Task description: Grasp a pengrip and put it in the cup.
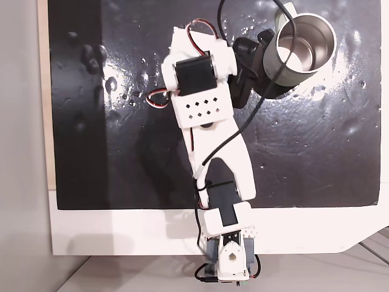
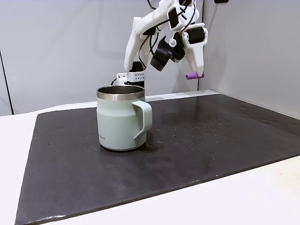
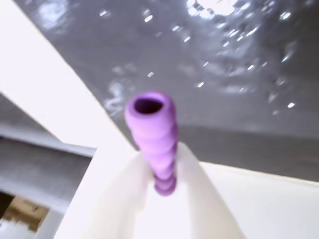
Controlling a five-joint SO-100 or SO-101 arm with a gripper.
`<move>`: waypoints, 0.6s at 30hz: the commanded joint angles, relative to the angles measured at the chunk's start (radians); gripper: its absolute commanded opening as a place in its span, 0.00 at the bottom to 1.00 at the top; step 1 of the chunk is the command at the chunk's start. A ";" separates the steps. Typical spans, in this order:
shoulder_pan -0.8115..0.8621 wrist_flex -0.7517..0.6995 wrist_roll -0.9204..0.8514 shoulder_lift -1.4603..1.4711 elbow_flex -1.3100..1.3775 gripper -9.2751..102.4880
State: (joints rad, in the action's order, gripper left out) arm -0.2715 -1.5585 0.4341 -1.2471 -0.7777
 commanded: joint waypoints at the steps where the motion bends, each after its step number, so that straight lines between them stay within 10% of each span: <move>1: 0.035 0.029 -0.023 -0.123 0.011 0.08; 18: 0.304 -0.072 -0.132 -0.202 0.014 0.08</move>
State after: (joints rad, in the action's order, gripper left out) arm -0.0414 -1.6137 0.3375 -1.3883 -0.7977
